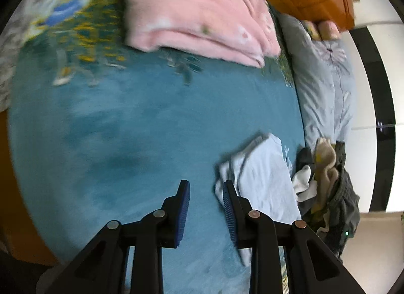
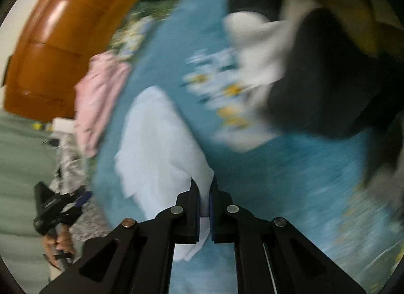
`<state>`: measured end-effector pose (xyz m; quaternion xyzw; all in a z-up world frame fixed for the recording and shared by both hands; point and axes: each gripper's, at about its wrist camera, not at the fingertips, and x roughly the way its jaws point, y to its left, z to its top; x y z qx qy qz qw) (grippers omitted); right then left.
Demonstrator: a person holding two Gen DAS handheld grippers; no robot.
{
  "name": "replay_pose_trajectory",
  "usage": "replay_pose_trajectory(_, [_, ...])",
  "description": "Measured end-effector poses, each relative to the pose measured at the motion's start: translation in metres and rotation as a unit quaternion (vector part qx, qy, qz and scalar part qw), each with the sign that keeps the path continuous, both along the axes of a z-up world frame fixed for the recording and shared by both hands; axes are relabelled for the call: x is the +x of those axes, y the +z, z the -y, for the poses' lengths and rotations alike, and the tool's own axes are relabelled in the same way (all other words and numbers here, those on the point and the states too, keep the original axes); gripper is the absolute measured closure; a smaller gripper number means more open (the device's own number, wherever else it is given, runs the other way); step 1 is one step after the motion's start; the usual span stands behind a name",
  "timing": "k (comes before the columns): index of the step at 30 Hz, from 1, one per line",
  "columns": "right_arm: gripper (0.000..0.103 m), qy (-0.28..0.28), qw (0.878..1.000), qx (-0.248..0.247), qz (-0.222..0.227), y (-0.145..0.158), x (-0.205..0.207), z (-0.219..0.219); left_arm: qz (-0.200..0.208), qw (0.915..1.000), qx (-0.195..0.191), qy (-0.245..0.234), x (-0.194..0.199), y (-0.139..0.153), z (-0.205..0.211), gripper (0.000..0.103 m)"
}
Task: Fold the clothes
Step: 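Grasp the folded t-shirt ends with both grippers and lift it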
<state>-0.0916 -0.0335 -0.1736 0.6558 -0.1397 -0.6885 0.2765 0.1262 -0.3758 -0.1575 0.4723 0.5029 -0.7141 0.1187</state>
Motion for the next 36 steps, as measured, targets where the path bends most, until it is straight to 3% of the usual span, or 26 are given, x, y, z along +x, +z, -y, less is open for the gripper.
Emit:
replay_pose_trajectory(2, [0.097, -0.014, 1.000, 0.004, 0.013, -0.010, -0.016, -0.019, 0.003, 0.9998, 0.000, -0.021, -0.023, -0.008, -0.011, 0.071])
replay_pose_trajectory(5, [0.094, -0.034, 0.999, -0.018, 0.026, -0.020, -0.018, -0.023, 0.009, 0.9987, -0.013, -0.048, -0.054, -0.018, -0.025, 0.056])
replay_pose_trajectory(7, [0.092, -0.042, 0.999, -0.025, 0.006, -0.015, -0.012, -0.024, 0.006, 0.9981, -0.017, -0.060, -0.070, -0.023, -0.032, 0.048])
replay_pose_trajectory(8, [0.088, -0.048, 0.998, -0.028, -0.008, -0.010, -0.008, -0.027, 0.004, 0.9976, -0.018, -0.066, -0.077, -0.026, -0.035, 0.043])
replay_pose_trajectory(10, [0.060, -0.064, 0.997, -0.036, -0.034, -0.002, 0.002, -0.032, -0.001, 0.9966, -0.022, -0.079, -0.091, -0.031, -0.040, 0.037])
replay_pose_trajectory(17, [0.058, -0.147, 0.984, -0.097, -0.008, -0.029, 0.054, -0.058, -0.002, 0.9882, 0.013, -0.153, -0.120, -0.054, -0.071, 0.036])
replay_pose_trajectory(21, [0.058, -0.205, 0.971, -0.121, 0.016, -0.050, 0.062, -0.061, -0.001, 0.9872, 0.022, -0.158, -0.122, -0.057, -0.076, 0.037])
replay_pose_trajectory(22, [0.058, -0.215, 0.969, -0.123, 0.018, -0.053, 0.063, -0.060, -0.002, 0.9878, 0.031, -0.152, -0.122, -0.057, -0.075, 0.038])
replay_pose_trajectory(24, [0.058, -0.234, 0.964, -0.128, 0.022, -0.058, 0.063, -0.057, -0.006, 0.9874, 0.047, -0.151, -0.123, -0.059, -0.080, 0.055])
replay_pose_trajectory(25, [0.058, -0.243, 0.961, -0.131, 0.024, -0.060, 0.064, -0.056, -0.006, 0.9868, 0.053, -0.153, -0.124, -0.060, -0.083, 0.056])
replay_pose_trajectory(27, [0.059, -0.256, 0.957, -0.132, 0.028, -0.063, 0.063, -0.052, 0.003, 0.9873, 0.037, -0.154, -0.126, -0.062, -0.091, 0.066])
replay_pose_trajectory(29, [0.065, -0.260, 0.956, -0.129, 0.032, -0.062, 0.061, -0.045, 0.016, 0.9891, 0.022, -0.145, -0.125, -0.062, -0.094, 0.080])
replay_pose_trajectory(30, [0.078, -0.256, 0.958, -0.120, 0.036, -0.062, 0.059, -0.040, 0.018, 0.9902, 0.021, -0.137, -0.124, -0.061, -0.094, 0.085])
replay_pose_trajectory(31, [0.093, -0.256, 0.960, -0.107, 0.041, -0.062, 0.057, -0.036, 0.010, 0.9907, 0.017, -0.134, -0.121, -0.056, -0.094, 0.086])
replay_pose_trajectory(33, [0.095, -0.260, 0.960, -0.090, 0.047, -0.058, 0.054, -0.031, -0.008, 0.9912, 0.009, -0.132, -0.115, -0.046, -0.096, 0.087])
replay_pose_trajectory(36, [0.097, -0.233, 0.968, -0.088, 0.013, -0.025, 0.046, -0.022, -0.036, 0.9910, 0.001, -0.129, -0.102, -0.028, -0.093, 0.088])
